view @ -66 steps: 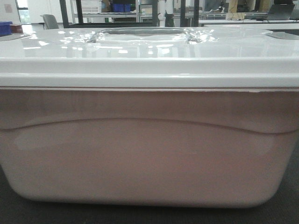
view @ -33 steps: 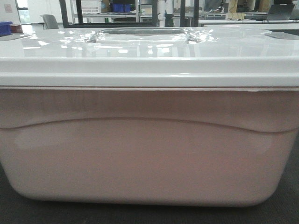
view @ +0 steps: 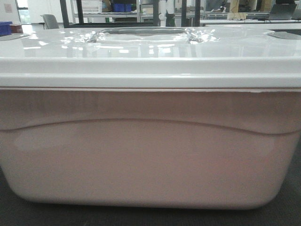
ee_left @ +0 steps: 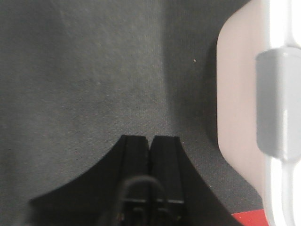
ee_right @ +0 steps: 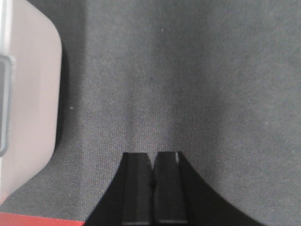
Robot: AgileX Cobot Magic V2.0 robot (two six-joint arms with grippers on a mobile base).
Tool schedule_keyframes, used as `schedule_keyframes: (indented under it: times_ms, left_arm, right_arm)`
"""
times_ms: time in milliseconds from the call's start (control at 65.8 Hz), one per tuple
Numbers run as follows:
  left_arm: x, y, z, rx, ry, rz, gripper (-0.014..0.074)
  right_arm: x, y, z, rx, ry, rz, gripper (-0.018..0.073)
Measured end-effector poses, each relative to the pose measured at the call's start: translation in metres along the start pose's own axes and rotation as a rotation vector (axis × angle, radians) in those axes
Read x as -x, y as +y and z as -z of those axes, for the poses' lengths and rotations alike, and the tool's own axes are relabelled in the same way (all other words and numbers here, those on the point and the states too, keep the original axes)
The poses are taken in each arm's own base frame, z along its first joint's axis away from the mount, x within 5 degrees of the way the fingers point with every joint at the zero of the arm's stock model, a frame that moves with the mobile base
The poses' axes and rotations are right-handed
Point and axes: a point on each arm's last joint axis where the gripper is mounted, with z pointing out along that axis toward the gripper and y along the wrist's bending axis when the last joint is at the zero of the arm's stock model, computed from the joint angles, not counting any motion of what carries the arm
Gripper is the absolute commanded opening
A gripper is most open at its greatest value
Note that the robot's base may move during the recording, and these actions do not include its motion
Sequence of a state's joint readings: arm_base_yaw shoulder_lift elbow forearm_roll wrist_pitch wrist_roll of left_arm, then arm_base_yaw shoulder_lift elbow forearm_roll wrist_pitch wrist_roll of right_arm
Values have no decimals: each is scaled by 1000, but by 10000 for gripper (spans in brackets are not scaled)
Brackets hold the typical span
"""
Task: Grab white bin and place on right shelf
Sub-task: 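Move both open grippers onto the grey lid clips at the bin ends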
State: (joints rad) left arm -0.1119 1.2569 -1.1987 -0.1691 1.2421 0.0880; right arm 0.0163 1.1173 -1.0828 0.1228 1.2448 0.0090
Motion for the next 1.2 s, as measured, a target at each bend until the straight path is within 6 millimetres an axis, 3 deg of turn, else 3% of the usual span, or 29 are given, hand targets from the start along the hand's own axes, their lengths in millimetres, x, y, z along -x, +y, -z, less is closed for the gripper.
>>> schedule_keyframes:
  times_ms: [213,578,669,745,836,943,1034,1201]
  left_arm:
    - [10,4,-24,-5,70,14,-118]
    - [17,5,-26,0,6,16,-110]
    - [17,5,-26,0,4,16,-75]
    - [17,5,-26,0,4,16,4]
    - [18,5,-26,1,-2,16,147]
    - [19,5,-26,2,-11,16,348]
    - [19,5,-26,1,-15,16,433]
    - [20,5,-26,2,-28,16,407]
  right_arm:
    - [2,0,-4,1,15,-2,55]
    - [6,0,-9,5,35,-27,58]
    - [9,-1,-16,3,59,-60,58]
    - [11,-1,-21,1,74,-87,67]
    - [13,-1,-23,0,74,-104,174]
    - [15,-2,-24,0,62,-107,449]
    - [16,-2,-24,0,51,-113,619]
    - [19,-2,-24,2,20,-113,615]
